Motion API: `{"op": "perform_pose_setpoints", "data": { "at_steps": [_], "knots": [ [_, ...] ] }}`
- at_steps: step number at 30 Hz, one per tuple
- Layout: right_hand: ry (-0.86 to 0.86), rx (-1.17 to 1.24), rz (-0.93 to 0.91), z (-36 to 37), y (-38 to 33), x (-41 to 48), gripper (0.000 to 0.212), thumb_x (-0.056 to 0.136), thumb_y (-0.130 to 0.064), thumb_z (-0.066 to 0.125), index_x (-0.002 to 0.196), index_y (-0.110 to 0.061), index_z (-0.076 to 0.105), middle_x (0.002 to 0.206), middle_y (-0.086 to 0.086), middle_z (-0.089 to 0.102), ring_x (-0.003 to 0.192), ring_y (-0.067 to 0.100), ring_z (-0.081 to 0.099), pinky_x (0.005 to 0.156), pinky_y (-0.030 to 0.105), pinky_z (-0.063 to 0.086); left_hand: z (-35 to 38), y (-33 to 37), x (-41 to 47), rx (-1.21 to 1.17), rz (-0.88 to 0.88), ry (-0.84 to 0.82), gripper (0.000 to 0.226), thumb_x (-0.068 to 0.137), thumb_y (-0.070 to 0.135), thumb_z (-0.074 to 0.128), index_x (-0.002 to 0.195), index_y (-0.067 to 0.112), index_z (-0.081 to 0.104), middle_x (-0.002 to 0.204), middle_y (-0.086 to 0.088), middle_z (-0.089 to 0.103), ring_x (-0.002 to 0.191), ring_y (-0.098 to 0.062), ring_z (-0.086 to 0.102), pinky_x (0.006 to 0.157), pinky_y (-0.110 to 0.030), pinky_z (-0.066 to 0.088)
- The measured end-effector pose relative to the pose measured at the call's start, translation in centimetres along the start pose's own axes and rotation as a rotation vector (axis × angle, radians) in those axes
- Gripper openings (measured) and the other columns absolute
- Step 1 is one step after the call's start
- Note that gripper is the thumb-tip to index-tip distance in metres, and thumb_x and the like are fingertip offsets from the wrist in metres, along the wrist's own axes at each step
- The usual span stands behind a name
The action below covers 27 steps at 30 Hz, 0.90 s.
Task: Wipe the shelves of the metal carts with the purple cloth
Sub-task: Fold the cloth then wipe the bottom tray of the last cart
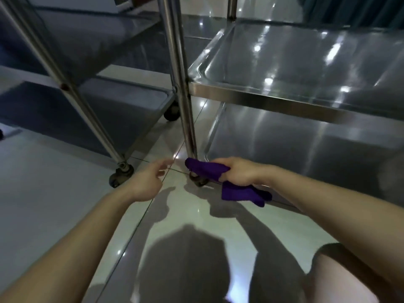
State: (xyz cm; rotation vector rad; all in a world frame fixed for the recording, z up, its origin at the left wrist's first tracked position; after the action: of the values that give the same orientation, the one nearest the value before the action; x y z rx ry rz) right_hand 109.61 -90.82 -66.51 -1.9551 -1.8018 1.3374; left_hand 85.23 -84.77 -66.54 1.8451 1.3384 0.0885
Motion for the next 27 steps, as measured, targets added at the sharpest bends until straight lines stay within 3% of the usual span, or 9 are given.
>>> {"op": "perform_pose_setpoints", "data": {
  "at_steps": [3,6,8,10,15,17,20,23,27],
  "knots": [
    [-0.03,0.331,-0.038,1.5,-2.9,-1.5,0.046,0.104,-0.015,0.067,0.138,-0.046,0.066,0.111,-0.01,0.081,0.096,0.015,0.079,0.075,0.025,0.061,-1.1,1.3,-1.9,-0.13,0.106,-0.014,0.087,0.095,-0.011,0.063,0.162,0.039,0.039,0.164,0.013,0.047,0.153,-0.007,0.041,0.127,-0.039,0.037],
    [-0.108,0.689,-0.087,3.1,-4.5,-2.4,0.047,0.101,-0.004,0.069,0.135,-0.037,0.07,0.121,0.003,0.081,0.109,0.025,0.078,0.09,0.035,0.064,-1.6,3.8,-2.4,-0.329,0.15,-0.094,0.079,0.078,0.022,0.098,0.145,0.035,0.058,0.136,0.015,0.073,0.126,-0.004,0.068,0.107,-0.031,0.056],
    [-0.137,0.774,-0.104,3.2,-5.1,-2.8,0.046,0.099,-0.001,0.068,0.132,-0.032,0.073,0.124,0.008,0.079,0.111,0.028,0.077,0.095,0.039,0.064,-2.4,5.8,-2.5,-0.443,0.154,-0.095,0.063,0.071,0.035,0.096,0.129,0.029,0.072,0.118,0.009,0.082,0.109,-0.011,0.079,0.086,-0.027,0.065],
    [-0.14,0.833,-0.121,2.6,-5.5,-2.8,0.044,0.098,-0.001,0.068,0.133,-0.027,0.072,0.126,0.01,0.078,0.112,0.029,0.077,0.097,0.04,0.063,-3.2,6.7,-2.6,-0.478,0.165,-0.053,0.054,0.072,0.044,0.09,0.122,0.029,0.077,0.114,0.007,0.083,0.104,-0.014,0.08,0.082,-0.03,0.065],
    [0.037,0.43,-0.088,1.6,-4.3,-1.7,0.073,0.071,-0.057,0.086,0.138,-0.046,0.06,0.124,-0.01,0.076,0.114,0.017,0.074,0.106,0.047,0.059,-4.4,7.3,-2.0,-0.377,0.192,0.091,0.024,0.094,0.031,0.083,0.117,0.034,0.074,0.106,0.014,0.082,0.096,-0.006,0.079,0.076,-0.023,0.063],
    [0.086,0.362,-0.083,1.6,-4.3,-1.5,0.083,0.065,-0.067,0.088,0.139,-0.044,0.058,0.125,-0.011,0.075,0.115,0.015,0.073,0.105,0.048,0.058,-4.8,7.6,-1.7,-0.341,0.178,0.136,0.018,0.097,0.027,0.082,0.113,0.031,0.075,0.101,0.01,0.082,0.09,-0.007,0.079,0.072,-0.026,0.065],
    [0.125,0.273,-0.1,2.8,-4.8,-0.7,0.067,0.076,-0.042,0.093,0.134,-0.038,0.06,0.12,-0.007,0.075,0.109,0.018,0.074,0.099,0.051,0.059,-5.4,6.7,-2.6,-0.293,0.1,0.182,0.016,0.096,0.026,0.081,0.11,0.028,0.075,0.097,0.005,0.08,0.089,-0.012,0.077,0.085,-0.042,0.065],
    [0.186,0.394,-0.023,4.8,-3.8,-1.2,0.054,0.085,-0.012,0.083,0.125,-0.039,0.06,0.115,-0.006,0.074,0.098,0.018,0.076,0.085,0.041,0.062,-5.4,4.8,-4.6,-0.3,-0.023,0.191,0.017,0.094,0.03,0.081,0.108,0.034,0.074,0.093,0.013,0.078,0.083,-0.004,0.075,0.076,-0.032,0.06],
    [0.243,0.48,0.237,8.0,-2.3,-3.5,0.021,0.093,-0.009,0.076,0.108,-0.018,0.064,0.091,0.005,0.072,0.084,0.02,0.068,0.077,0.039,0.054,-5.3,3.1,-8.1,-0.393,-0.192,0.202,0.025,0.088,0.037,0.079,0.112,0.033,0.073,0.097,0.009,0.078,0.083,-0.008,0.075,0.073,-0.033,0.062]
  ]
}}
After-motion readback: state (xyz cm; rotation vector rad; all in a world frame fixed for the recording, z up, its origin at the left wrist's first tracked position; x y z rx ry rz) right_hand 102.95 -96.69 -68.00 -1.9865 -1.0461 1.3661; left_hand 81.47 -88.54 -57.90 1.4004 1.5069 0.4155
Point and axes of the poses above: each hand's wrist, its own x-axis towards the middle knuckle, its own z-axis out of the palm, y = z × x, the point moved 9 cm from there along x, towards the middle knuckle
